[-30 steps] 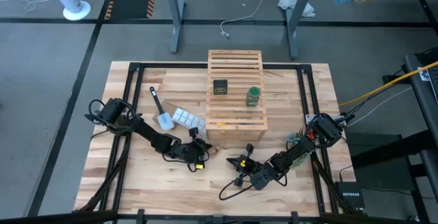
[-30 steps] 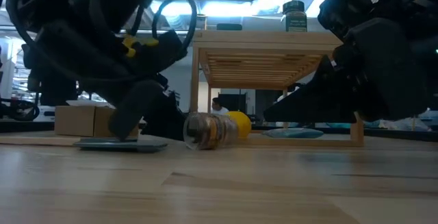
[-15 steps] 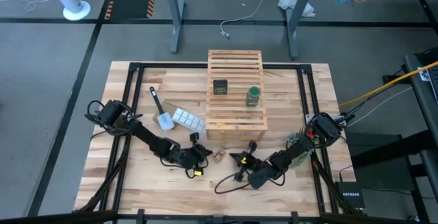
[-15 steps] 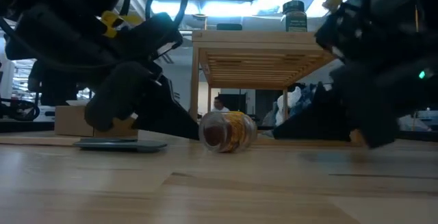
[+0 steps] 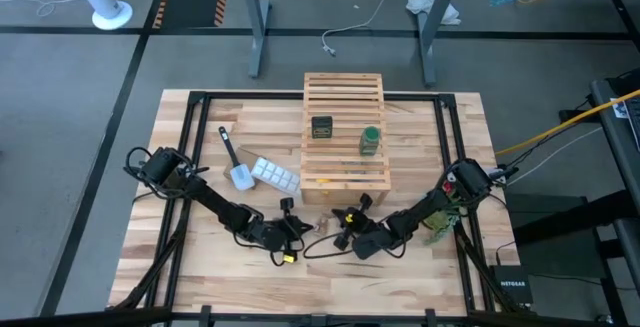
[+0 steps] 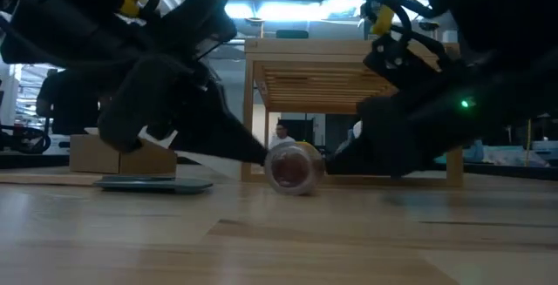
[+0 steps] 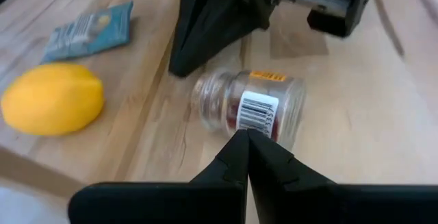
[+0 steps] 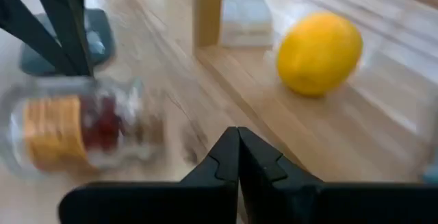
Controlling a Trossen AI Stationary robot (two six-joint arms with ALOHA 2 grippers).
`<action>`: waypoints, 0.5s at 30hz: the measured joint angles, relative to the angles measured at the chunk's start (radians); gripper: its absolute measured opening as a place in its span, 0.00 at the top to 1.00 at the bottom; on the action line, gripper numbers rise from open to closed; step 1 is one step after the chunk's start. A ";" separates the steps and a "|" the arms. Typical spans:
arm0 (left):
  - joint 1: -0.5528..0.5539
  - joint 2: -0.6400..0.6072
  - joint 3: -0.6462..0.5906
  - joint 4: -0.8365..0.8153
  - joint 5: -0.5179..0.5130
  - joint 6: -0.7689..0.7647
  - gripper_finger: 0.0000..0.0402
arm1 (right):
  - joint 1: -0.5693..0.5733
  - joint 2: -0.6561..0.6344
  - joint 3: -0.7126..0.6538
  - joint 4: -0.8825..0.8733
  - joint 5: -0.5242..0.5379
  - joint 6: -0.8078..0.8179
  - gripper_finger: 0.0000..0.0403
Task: Shelf spices
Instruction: Put the brown seasoning bottle on the shelf
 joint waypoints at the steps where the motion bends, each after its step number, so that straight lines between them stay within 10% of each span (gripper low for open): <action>1: 0.000 0.000 0.005 0.001 0.000 0.006 1.00 | -0.005 0.000 0.000 0.019 -0.009 -0.021 0.98; 15: -0.004 0.000 0.013 -0.005 0.010 0.012 1.00 | -0.004 0.000 0.000 0.059 -0.062 -0.072 0.98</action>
